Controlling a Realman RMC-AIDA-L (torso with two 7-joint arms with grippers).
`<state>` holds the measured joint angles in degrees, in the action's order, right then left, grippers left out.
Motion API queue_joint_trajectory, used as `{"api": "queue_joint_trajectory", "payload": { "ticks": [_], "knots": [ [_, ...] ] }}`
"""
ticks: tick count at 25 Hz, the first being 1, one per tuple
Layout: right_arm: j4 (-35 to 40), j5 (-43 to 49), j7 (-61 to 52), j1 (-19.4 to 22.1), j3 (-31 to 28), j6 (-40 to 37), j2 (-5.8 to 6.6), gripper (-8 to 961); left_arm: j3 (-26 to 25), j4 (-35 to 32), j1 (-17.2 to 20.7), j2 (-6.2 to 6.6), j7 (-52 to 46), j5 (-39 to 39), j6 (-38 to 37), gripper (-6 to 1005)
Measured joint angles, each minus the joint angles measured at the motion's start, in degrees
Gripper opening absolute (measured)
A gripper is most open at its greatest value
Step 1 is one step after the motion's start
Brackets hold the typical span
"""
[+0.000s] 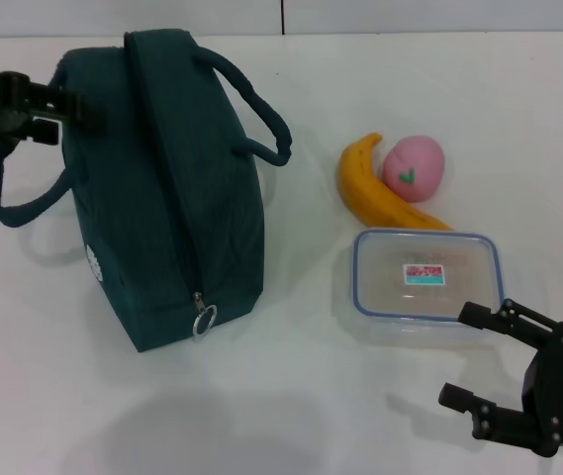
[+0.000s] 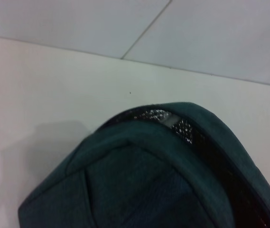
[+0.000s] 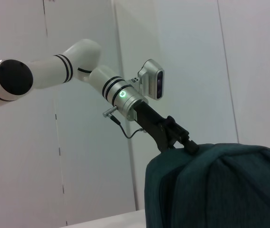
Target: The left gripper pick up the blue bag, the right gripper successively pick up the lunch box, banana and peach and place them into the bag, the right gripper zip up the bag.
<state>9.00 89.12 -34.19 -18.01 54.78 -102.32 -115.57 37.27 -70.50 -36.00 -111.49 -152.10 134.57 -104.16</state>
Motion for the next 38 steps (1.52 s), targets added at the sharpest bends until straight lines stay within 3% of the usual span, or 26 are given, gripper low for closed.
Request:
{"api": "queue_joint_trajectory", "payload": {
  "ticks": [4, 18, 23, 30, 38],
  "knots": [
    [0.0, 0.0, 0.0, 0.0, -0.2, 0.0, 0.0, 758, 1.0, 0.2, -0.3, -0.13, -0.4, -0.2, -0.1, 781],
    [-0.1, 0.0, -0.6, 0.1, 0.0, 0.0, 0.0, 747, 3.2, 1.5, -0.9, 1.18, 5.2, -5.9, -1.5, 339],
    [-0.5, 0.0, -0.6, 0.2, -0.3, -0.4, 0.0, 743, 3.7, 1.7, -0.7, 1.21, 5.9, -6.3, -1.7, 116],
    [-2.1, -1.6, -1.1, 0.0, -0.5, -1.3, 0.0, 738, 3.8, 1.7, -0.9, 1.1, 5.9, -5.9, -1.6, 49],
    [-9.1, -17.0, -16.2, 3.0, -0.6, -9.4, 0.27, 731, 3.9, 1.7, -0.7, 1.15, 5.0, -9.6, -1.8, 45]
  ]
}}
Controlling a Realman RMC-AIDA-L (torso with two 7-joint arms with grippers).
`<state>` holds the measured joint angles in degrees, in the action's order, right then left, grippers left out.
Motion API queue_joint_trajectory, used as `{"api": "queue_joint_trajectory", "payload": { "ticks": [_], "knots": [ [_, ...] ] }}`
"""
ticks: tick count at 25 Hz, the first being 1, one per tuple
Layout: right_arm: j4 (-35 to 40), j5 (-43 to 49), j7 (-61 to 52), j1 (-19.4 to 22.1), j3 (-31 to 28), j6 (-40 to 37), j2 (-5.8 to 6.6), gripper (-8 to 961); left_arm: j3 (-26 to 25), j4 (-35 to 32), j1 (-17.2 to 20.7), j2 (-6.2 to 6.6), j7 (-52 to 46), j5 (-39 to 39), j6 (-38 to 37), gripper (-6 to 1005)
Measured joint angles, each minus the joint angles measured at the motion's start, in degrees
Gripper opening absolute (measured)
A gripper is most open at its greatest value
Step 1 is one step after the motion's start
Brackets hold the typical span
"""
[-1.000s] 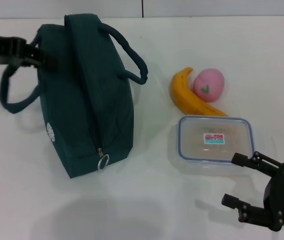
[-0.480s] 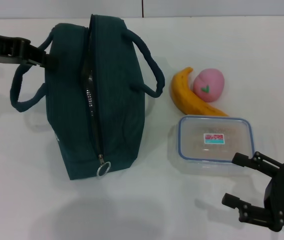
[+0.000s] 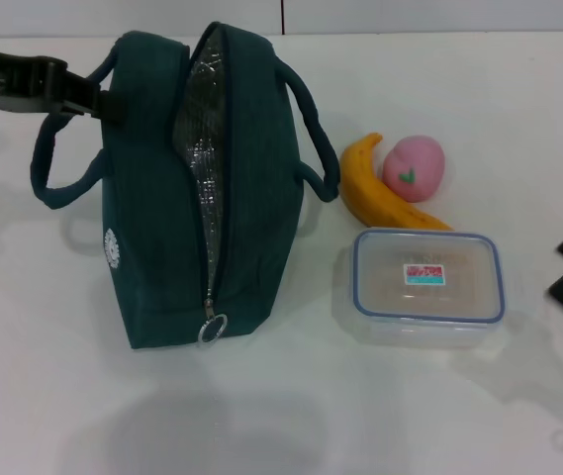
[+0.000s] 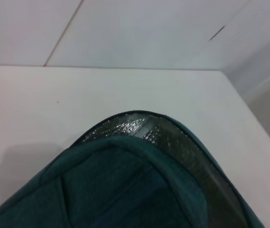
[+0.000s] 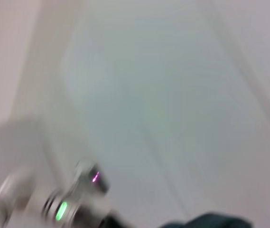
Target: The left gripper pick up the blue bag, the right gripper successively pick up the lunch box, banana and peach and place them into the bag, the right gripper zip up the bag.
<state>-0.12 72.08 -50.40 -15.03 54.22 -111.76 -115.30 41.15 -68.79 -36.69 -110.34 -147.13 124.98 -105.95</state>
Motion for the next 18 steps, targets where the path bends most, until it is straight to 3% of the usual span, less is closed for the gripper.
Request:
{"api": "queue_joint_trajectory", "payload": {
  "ticks": [10, 18],
  "knots": [
    [-3.6, -14.2, -25.6, 6.3, 0.0, 3.6, 0.26, 723, -0.4, 0.0, -0.1, 0.37, -0.1, -2.3, -0.7, 34],
    [-3.9, -13.3, -38.5, 3.5, 1.7, 15.0, -0.08, 717, 0.0, 0.0, -0.1, 0.1, 0.2, -3.2, -0.7, 33]
  ]
}}
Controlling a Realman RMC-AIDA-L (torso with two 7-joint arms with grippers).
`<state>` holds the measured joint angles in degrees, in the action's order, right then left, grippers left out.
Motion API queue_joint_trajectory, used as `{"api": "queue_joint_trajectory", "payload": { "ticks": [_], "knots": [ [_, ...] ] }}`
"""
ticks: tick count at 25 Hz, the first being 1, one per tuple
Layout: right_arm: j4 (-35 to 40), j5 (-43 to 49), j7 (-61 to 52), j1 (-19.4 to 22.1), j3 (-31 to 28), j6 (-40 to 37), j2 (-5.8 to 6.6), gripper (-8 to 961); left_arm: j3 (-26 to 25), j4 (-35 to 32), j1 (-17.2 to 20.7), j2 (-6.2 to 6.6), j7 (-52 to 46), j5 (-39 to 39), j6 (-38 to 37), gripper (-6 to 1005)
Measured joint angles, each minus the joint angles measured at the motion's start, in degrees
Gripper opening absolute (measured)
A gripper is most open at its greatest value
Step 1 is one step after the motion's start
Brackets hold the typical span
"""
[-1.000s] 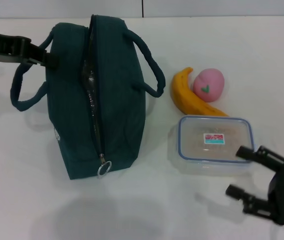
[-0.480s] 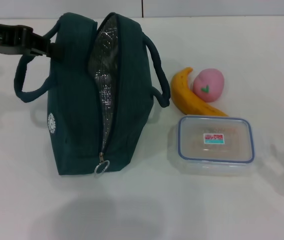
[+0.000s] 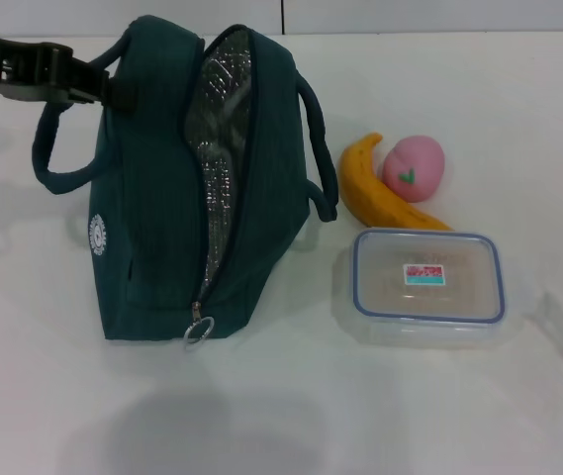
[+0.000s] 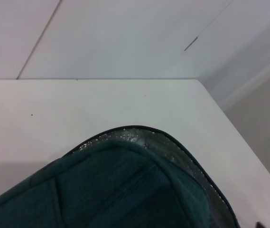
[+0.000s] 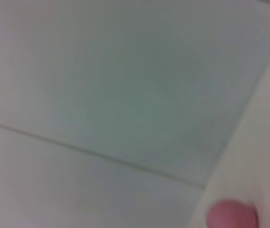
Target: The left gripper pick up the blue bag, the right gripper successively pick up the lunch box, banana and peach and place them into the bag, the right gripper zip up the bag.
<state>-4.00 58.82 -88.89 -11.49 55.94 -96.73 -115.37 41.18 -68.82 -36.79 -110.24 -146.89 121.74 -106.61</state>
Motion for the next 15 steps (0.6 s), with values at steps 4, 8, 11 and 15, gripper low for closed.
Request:
{"api": "queue_joint_trajectory", "payload": {
  "ticks": [4, 8, 11, 15],
  "knots": [
    [0.2, 3.1, -4.0, -2.7, 0.5, 4.6, -0.17, 713, 0.0, 0.0, 0.1, 0.09, 0.2, 0.0, 0.0, 33],
    [0.3, 4.8, -4.8, -4.7, 0.5, 5.3, -0.34, 710, 0.0, 0.0, 0.0, 0.14, 0.3, 0.0, 0.1, 33],
    [0.3, 6.4, -5.4, -6.3, 0.6, 5.9, -0.37, 708, 0.0, 0.0, 0.0, 0.04, 0.3, 0.0, 0.1, 33],
    [0.4, 7.7, -5.8, -8.1, 0.6, 6.5, -0.37, 704, 0.0, 0.0, 0.0, 0.0, 0.7, 0.0, 0.1, 32]
  ]
}}
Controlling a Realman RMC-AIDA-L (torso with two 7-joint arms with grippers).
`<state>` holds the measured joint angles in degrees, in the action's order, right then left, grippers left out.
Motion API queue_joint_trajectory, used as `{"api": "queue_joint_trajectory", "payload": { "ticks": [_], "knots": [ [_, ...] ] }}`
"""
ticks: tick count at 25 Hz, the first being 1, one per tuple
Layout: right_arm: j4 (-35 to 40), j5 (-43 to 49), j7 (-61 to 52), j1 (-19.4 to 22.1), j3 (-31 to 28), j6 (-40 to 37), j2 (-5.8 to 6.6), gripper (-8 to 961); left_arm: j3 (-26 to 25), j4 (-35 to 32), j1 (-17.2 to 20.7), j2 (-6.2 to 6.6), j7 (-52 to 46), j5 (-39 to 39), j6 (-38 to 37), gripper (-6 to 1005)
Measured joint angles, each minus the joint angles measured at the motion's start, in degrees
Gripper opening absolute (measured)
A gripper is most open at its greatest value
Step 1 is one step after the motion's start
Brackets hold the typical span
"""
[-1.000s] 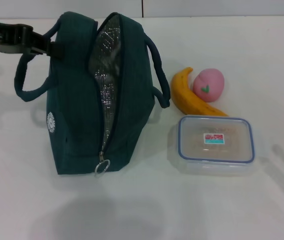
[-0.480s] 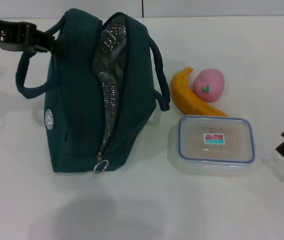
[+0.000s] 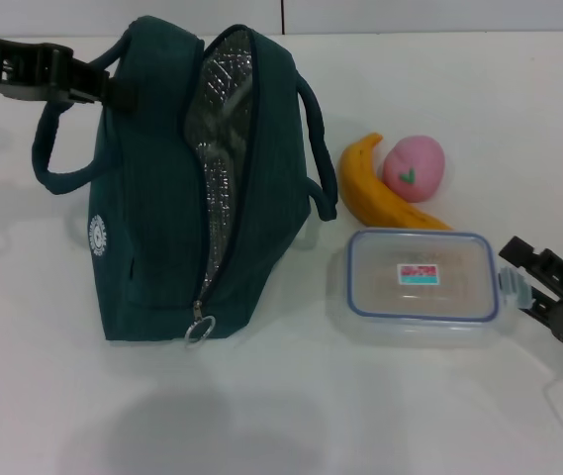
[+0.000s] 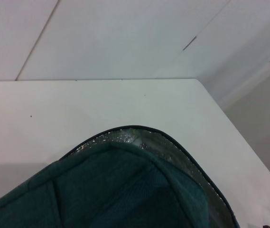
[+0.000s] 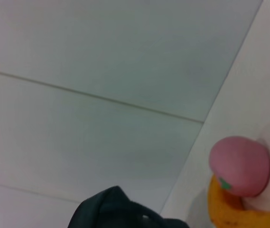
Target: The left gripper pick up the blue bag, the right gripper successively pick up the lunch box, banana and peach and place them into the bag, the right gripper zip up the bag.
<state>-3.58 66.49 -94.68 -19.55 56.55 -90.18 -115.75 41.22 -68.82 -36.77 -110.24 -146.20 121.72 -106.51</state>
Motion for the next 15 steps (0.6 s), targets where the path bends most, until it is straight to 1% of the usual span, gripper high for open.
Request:
{"api": "queue_joint_trajectory", "payload": {
  "ticks": [15],
  "knots": [
    [0.1, 0.6, -0.7, -0.4, 0.0, -0.4, 0.04, 692, -0.4, 0.0, 0.4, 0.0, 0.2, 0.0, 0.0, 32]
  ]
}}
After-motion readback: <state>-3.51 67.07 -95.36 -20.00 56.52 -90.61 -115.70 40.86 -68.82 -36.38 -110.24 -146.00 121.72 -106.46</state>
